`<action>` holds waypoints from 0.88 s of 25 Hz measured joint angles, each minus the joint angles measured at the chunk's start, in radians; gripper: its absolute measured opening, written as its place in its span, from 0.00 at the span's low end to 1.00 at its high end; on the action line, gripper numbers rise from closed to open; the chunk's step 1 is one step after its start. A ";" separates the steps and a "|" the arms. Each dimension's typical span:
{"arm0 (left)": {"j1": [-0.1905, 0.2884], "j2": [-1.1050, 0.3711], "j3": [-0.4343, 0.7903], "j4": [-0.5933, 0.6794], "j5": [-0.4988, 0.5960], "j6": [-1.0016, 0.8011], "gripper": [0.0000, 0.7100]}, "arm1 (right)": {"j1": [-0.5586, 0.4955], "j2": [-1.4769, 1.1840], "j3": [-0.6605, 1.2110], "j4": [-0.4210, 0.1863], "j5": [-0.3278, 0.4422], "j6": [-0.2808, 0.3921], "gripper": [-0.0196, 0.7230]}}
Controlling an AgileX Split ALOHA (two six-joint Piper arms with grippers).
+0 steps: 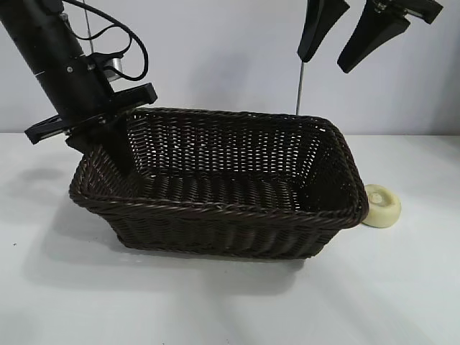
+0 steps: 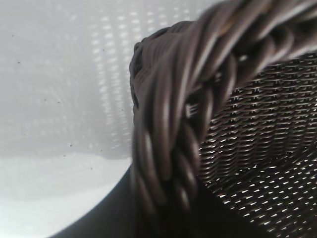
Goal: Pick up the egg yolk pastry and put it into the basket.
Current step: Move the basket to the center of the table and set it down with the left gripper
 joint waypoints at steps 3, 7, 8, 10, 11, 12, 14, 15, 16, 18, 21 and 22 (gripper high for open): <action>0.000 0.000 0.000 0.001 -0.002 0.000 0.14 | 0.000 0.000 0.000 0.000 0.000 0.000 0.57; 0.000 0.000 0.000 0.001 -0.005 0.000 0.14 | 0.000 0.000 0.000 0.000 0.000 0.000 0.57; 0.000 0.000 0.001 0.001 -0.008 0.000 0.14 | 0.000 0.000 0.000 0.000 0.000 0.000 0.57; 0.000 0.000 0.013 0.000 -0.017 0.000 0.14 | 0.000 0.000 0.000 0.000 0.000 0.000 0.57; 0.000 0.000 0.025 -0.001 -0.025 0.000 0.14 | 0.000 0.000 0.000 0.000 0.000 0.000 0.57; 0.000 0.000 0.035 -0.001 -0.030 0.001 0.14 | 0.000 0.000 0.000 0.000 0.000 0.000 0.57; 0.000 0.000 0.055 -0.001 -0.037 0.005 0.14 | 0.000 0.000 0.000 0.000 0.000 0.000 0.57; 0.000 0.000 0.062 0.000 -0.039 0.009 0.14 | 0.000 0.000 0.000 0.000 0.002 0.000 0.57; 0.000 0.000 0.064 0.000 -0.040 0.013 0.14 | 0.000 0.000 0.000 0.000 0.002 0.000 0.57; 0.000 0.000 0.064 0.000 -0.047 0.020 0.14 | 0.000 0.000 0.000 -0.001 0.002 0.000 0.57; 0.000 0.000 0.064 0.000 -0.055 0.025 0.14 | 0.000 0.000 0.000 -0.001 0.002 0.000 0.57; 0.000 0.000 0.064 0.000 -0.055 0.026 0.14 | 0.000 0.000 0.000 -0.001 0.002 0.000 0.57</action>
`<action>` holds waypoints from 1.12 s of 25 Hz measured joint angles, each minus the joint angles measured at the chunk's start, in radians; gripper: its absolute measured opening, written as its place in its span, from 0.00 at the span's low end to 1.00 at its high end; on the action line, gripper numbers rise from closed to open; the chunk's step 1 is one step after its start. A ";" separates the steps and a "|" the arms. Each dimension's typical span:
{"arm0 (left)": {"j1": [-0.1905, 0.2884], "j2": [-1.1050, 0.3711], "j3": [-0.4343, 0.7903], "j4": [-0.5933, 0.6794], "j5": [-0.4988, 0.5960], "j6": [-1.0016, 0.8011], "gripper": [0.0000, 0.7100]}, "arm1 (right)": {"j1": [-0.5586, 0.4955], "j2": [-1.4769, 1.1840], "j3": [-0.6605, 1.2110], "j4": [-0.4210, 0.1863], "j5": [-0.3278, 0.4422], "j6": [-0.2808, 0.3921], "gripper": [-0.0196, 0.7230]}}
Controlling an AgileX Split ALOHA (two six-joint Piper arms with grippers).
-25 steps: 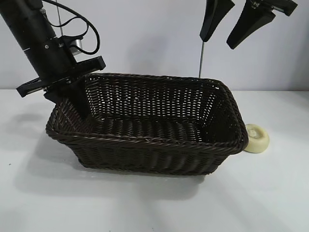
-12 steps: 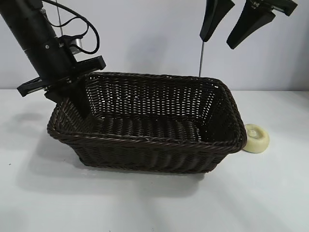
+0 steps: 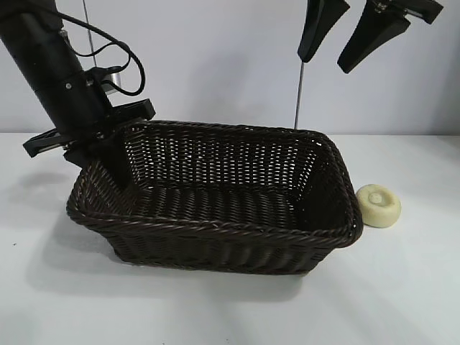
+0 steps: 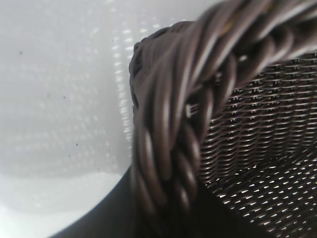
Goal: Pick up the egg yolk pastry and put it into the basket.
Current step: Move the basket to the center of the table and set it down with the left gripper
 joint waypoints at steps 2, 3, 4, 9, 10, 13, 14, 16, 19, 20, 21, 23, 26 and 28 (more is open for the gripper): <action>0.000 0.000 0.000 0.000 -0.002 0.001 0.14 | 0.000 0.000 0.000 0.000 0.000 0.000 0.57; 0.000 0.000 0.000 -0.001 -0.002 0.001 0.14 | 0.000 0.000 0.000 0.000 0.000 0.000 0.57; 0.000 0.000 0.000 -0.001 -0.002 0.001 0.15 | 0.000 0.000 0.000 0.000 0.000 0.000 0.57; 0.000 0.000 0.000 -0.015 -0.005 0.002 0.38 | 0.000 0.000 0.000 0.000 0.000 0.000 0.57; 0.000 0.000 0.000 -0.018 -0.007 0.002 0.44 | 0.000 0.000 0.000 0.000 0.000 0.000 0.57; 0.000 0.000 0.000 -0.023 -0.016 0.003 0.55 | 0.000 0.000 0.000 0.000 0.001 0.000 0.57; 0.000 0.000 -0.001 -0.023 -0.017 0.003 0.56 | 0.000 0.000 0.000 0.000 0.001 0.000 0.57; 0.000 0.000 -0.001 -0.023 -0.013 0.003 0.58 | 0.000 0.000 0.000 0.000 0.001 0.000 0.57; 0.000 -0.002 -0.001 -0.009 -0.001 0.003 0.59 | 0.000 0.000 0.000 0.000 0.001 0.000 0.57; 0.000 -0.003 -0.001 -0.002 0.001 0.003 0.59 | 0.000 0.000 0.000 0.000 0.001 0.000 0.57; 0.000 -0.007 -0.001 0.007 0.001 0.001 0.59 | 0.000 0.000 0.000 0.000 0.001 0.000 0.57; 0.000 -0.021 -0.001 0.026 0.001 -0.007 0.59 | 0.000 0.000 0.000 0.000 0.001 0.000 0.57; 0.000 -0.059 -0.006 0.049 0.001 -0.018 0.59 | 0.000 0.000 0.000 0.001 0.001 0.000 0.57; 0.000 -0.085 -0.006 0.072 0.009 -0.027 0.59 | 0.000 0.000 0.000 0.003 0.001 0.000 0.57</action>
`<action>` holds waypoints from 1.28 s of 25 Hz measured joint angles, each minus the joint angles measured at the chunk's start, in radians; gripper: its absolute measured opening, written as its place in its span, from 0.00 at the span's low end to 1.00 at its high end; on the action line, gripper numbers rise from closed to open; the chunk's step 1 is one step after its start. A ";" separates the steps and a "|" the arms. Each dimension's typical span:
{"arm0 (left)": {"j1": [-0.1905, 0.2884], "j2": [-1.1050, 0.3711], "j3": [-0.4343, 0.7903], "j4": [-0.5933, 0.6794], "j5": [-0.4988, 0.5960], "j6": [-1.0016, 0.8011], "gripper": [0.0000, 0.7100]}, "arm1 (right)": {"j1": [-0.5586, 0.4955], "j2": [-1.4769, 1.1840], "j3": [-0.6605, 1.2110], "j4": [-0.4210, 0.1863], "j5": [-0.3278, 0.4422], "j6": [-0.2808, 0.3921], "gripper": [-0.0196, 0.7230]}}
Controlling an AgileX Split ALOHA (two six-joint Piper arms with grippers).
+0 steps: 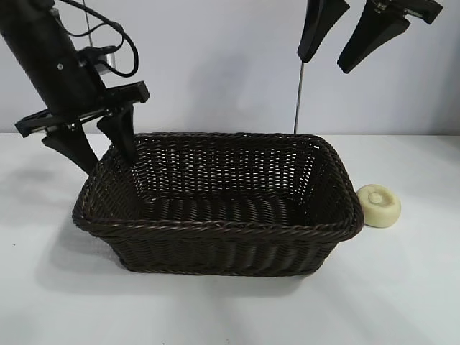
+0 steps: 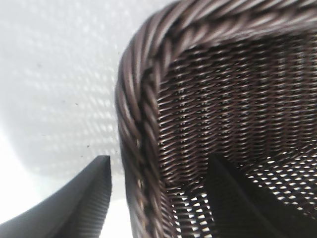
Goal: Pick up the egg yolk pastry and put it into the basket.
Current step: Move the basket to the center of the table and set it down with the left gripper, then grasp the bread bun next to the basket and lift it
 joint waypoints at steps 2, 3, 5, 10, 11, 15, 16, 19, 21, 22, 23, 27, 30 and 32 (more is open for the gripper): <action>0.000 -0.029 0.000 0.029 0.011 -0.005 0.60 | 0.000 0.000 0.000 0.000 0.000 0.000 0.57; 0.000 -0.045 0.000 0.041 0.014 -0.007 0.60 | 0.000 0.000 0.000 0.000 -0.001 0.000 0.57; 0.001 -0.081 0.000 0.051 0.019 -0.008 0.60 | 0.000 0.000 0.000 0.001 -0.001 0.000 0.57; 0.002 -0.204 0.000 0.046 0.040 -0.010 0.60 | 0.000 0.000 0.000 0.002 0.000 0.000 0.57; 0.002 -0.225 0.000 0.035 0.046 -0.010 0.60 | 0.000 0.000 0.000 0.002 0.000 0.000 0.57; 0.002 -0.302 0.000 -0.053 0.064 -0.010 0.60 | 0.000 0.000 0.000 0.004 0.000 0.000 0.57; 0.002 -0.312 0.000 -0.076 0.070 -0.010 0.60 | 0.000 0.000 0.000 0.004 0.000 0.000 0.57; 0.002 -0.330 0.001 -0.135 0.094 -0.010 0.60 | 0.000 0.000 0.000 0.004 0.000 0.000 0.57; 0.002 -0.337 0.012 -0.166 0.094 -0.010 0.60 | 0.000 0.000 0.000 0.004 0.000 0.000 0.57; 0.002 -0.340 0.024 -0.185 0.093 -0.010 0.60 | 0.000 0.000 0.000 0.004 0.000 0.000 0.57; 0.002 -0.341 0.035 -0.196 0.089 -0.010 0.60 | 0.000 0.000 0.000 0.004 0.000 0.000 0.57; 0.001 -0.341 0.107 -0.242 0.033 -0.009 0.60 | 0.000 0.000 0.000 0.005 -0.002 0.000 0.57; 0.001 -0.341 0.142 -0.266 0.004 -0.002 0.60 | 0.000 0.000 0.000 0.005 -0.016 0.000 0.57; 0.001 -0.341 0.144 -0.272 -0.003 0.000 0.60 | 0.000 0.000 0.000 0.006 -0.022 0.000 0.57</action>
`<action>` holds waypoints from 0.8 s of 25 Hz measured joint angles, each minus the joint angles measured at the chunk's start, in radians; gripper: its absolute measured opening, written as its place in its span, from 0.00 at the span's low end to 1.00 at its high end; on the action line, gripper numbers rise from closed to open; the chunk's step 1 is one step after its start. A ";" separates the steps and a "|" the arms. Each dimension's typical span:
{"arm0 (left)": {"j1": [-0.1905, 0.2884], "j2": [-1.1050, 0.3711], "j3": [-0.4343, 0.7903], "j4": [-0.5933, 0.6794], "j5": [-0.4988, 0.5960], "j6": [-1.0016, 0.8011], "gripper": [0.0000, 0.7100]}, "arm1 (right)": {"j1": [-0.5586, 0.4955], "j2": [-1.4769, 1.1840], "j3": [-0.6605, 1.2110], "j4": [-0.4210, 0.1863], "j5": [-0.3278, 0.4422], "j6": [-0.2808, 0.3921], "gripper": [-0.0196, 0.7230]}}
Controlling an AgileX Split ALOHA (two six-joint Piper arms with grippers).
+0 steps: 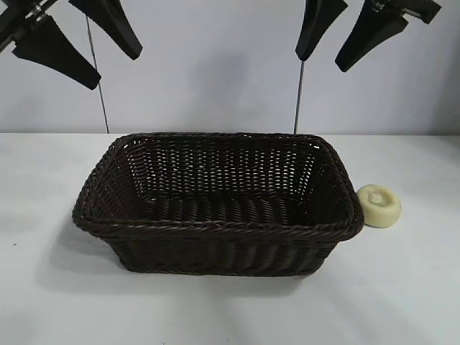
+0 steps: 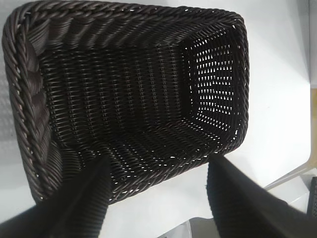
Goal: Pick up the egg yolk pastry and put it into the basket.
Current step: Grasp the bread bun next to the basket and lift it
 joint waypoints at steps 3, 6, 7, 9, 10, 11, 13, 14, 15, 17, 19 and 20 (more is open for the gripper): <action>0.000 0.000 0.000 -0.008 -0.008 0.000 0.60 | 0.000 0.000 0.000 0.006 -0.003 0.000 0.57; 0.000 0.000 0.000 -0.007 -0.015 0.001 0.60 | 0.000 0.000 0.000 0.009 0.000 -0.001 0.57; 0.000 0.000 0.000 -0.005 -0.018 0.001 0.60 | 0.000 0.000 0.000 0.009 0.002 -0.001 0.57; 0.000 0.000 0.000 -0.004 -0.026 0.001 0.60 | 0.000 0.000 0.000 0.007 0.003 -0.001 0.57; 0.000 0.000 0.000 -0.003 -0.031 0.001 0.60 | 0.000 0.000 0.000 0.003 0.003 -0.001 0.57; 0.000 0.000 0.000 -0.002 -0.035 0.001 0.60 | 0.000 0.000 0.000 0.002 0.003 -0.001 0.57; 0.000 0.000 0.000 -0.001 -0.040 0.001 0.60 | 0.000 0.000 0.000 0.001 0.003 -0.001 0.57; 0.000 0.000 0.000 -0.001 -0.042 0.001 0.60 | 0.000 0.000 0.000 0.001 0.004 -0.001 0.57; 0.000 0.000 0.000 -0.001 -0.046 0.001 0.60 | 0.000 0.000 0.000 0.001 0.008 -0.001 0.57; 0.000 0.000 0.000 -0.001 -0.051 0.001 0.60 | 0.000 0.000 0.000 0.001 0.021 0.000 0.57; 0.000 0.000 0.000 -0.001 -0.055 0.001 0.60 | 0.000 0.000 0.000 -0.009 0.039 0.000 0.57; 0.000 0.000 0.000 -0.001 -0.056 0.001 0.60 | 0.000 0.000 0.000 -0.020 0.040 0.000 0.57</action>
